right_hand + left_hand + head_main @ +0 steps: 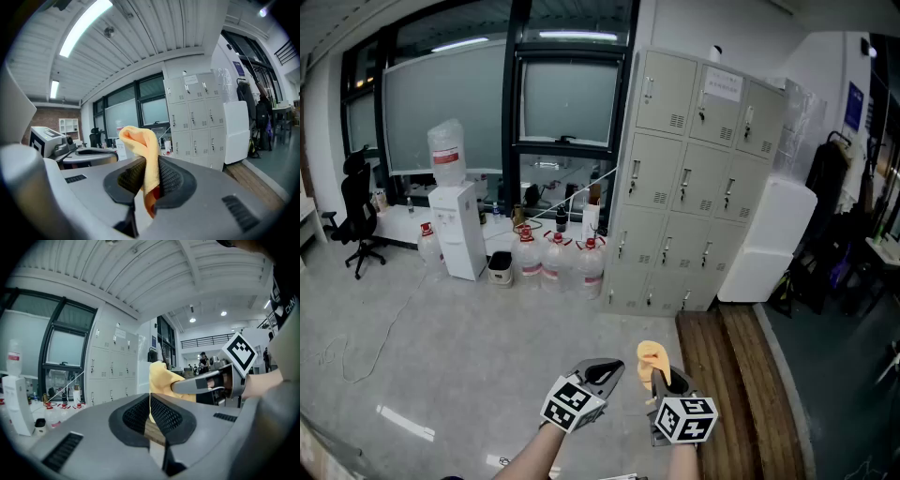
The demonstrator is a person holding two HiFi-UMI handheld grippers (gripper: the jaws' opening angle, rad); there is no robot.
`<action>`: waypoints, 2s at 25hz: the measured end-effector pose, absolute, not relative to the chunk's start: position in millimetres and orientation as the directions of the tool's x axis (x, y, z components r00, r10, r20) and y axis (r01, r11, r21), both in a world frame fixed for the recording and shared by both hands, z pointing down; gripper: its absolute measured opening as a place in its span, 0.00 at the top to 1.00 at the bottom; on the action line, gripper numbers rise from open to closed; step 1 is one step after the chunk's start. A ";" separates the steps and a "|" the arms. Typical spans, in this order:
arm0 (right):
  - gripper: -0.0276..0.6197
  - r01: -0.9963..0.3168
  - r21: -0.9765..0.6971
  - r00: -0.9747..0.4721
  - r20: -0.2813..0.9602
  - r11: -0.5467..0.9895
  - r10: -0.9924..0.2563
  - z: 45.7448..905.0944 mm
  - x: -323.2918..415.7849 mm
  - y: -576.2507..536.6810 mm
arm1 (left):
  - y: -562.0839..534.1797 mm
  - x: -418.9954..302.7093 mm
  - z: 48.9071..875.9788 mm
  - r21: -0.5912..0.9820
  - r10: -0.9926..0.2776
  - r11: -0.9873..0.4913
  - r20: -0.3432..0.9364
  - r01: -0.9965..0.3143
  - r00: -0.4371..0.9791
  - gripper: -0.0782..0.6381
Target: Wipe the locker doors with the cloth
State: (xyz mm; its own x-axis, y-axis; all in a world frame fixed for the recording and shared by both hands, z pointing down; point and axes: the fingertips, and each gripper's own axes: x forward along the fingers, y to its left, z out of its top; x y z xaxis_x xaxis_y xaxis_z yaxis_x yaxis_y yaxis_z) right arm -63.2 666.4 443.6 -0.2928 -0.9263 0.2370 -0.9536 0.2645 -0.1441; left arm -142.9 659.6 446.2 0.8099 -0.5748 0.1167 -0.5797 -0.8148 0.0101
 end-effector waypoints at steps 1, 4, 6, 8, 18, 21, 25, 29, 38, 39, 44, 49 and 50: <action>0.85 -0.953 -0.147 -0.294 0.233 0.265 -0.927 443.1 -63.8 665.9 | 658.6 -142.1 444.1 0.006 -0.573 -0.817 0.112 -0.577 0.812 0.86; 0.85 -0.952 -0.156 -0.295 0.227 0.264 -0.928 441.8 -64.8 664.5 | 656.7 -139.1 439.2 -0.006 -0.565 -0.824 0.098 -0.567 0.819 0.86; 0.85 -0.952 -0.158 -0.295 0.227 0.264 -0.928 440.5 -65.0 663.7 | 656.0 -137.1 437.6 -0.010 -0.559 -0.828 0.095 -0.561 0.824 0.86; 0.85 -0.952 -0.158 -0.295 0.226 0.263 -0.928 439.0 -64.4 663.5 | 655.2 -134.1 437.3 -0.015 -0.555 -0.831 0.098 -0.556 0.826 0.86; 0.85 -0.946 -0.171 -0.309 0.228 0.274 -0.923 444.3 -69.4 661.9 | 651.6 -133.6 445.5 -0.016 -0.551 -0.833 0.108 -0.553 0.827 0.86; 0.85 -0.944 -0.180 -0.312 0.229 0.275 -0.922 446.9 -71.4 661.8 | 652.2 -134.8 446.5 -0.005 -0.540 -0.840 0.103 -0.542 0.835 0.86; 0.85 -0.940 -0.204 -0.318 0.228 0.274 -0.920 446.0 -72.5 660.5 | 651.5 -135.8 444.5 -0.030 -0.543 -0.839 0.108 -0.543 0.833 0.86; 0.85 -0.938 -0.212 -0.320 0.225 0.274 -0.920 443.6 -70.8 659.7 | 649.4 -134.7 445.4 -0.042 -0.555 -0.832 0.114 -0.554 0.824 0.86; 0.85 -0.935 -0.225 -0.324 0.219 0.276 -0.920 447.6 -64.2 659.0 | 646.9 -127.9 450.9 -0.053 -0.563 -0.826 0.123 -0.561 0.817 0.86; 0.85 -0.935 -0.224 -0.324 0.220 0.275 -0.920 447.4 -61.8 658.4 | 646.1 -125.7 450.2 -0.053 -0.565 -0.825 0.123 -0.563 0.816 0.86; 0.85 -0.935 -0.224 -0.325 0.225 0.275 -0.919 452.2 -46.5 657.7 | 645.0 -108.7 449.8 -0.047 -0.569 -0.822 0.117 -0.567 0.814 0.86; 0.85 -0.933 -0.226 -0.328 0.228 0.278 -0.917 453.2 -18.4 654.8 | 643.1 -80.1 451.7 -0.046 -0.573 -0.819 0.124 -0.572 0.810 0.86; 0.85 -0.933 -0.227 -0.329 0.228 0.279 -0.916 454.6 -11.7 654.3 | 643.0 -73.5 452.9 -0.047 -0.574 -0.818 0.125 -0.573 0.809 0.86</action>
